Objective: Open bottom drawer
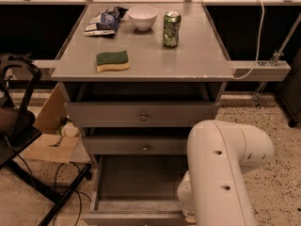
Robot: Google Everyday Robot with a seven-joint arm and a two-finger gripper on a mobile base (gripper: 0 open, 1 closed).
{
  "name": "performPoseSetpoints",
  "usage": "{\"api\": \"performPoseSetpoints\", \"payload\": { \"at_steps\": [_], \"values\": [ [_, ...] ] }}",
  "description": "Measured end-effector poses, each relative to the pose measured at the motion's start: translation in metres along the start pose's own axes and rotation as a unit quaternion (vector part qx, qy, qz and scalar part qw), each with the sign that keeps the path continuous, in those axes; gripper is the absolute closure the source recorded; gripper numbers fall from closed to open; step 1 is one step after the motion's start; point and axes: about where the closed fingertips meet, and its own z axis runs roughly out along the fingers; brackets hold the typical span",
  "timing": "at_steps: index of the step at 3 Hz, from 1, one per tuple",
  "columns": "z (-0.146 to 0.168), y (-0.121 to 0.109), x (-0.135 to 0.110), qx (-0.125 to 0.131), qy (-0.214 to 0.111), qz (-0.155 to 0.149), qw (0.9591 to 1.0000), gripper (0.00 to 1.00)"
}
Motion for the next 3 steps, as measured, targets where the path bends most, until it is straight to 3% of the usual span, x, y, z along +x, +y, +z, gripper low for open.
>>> {"api": "performPoseSetpoints", "payload": {
  "at_steps": [1,2,3],
  "values": [
    [-0.001,0.000,0.000,0.001,-0.002,-0.004,1.0000,0.30],
    [-0.005,0.002,0.001,0.002,-0.010,-0.016,0.9998,0.07],
    [-0.037,0.014,0.023,0.012,-0.034,-0.017,0.9992,0.00]
  ]
}}
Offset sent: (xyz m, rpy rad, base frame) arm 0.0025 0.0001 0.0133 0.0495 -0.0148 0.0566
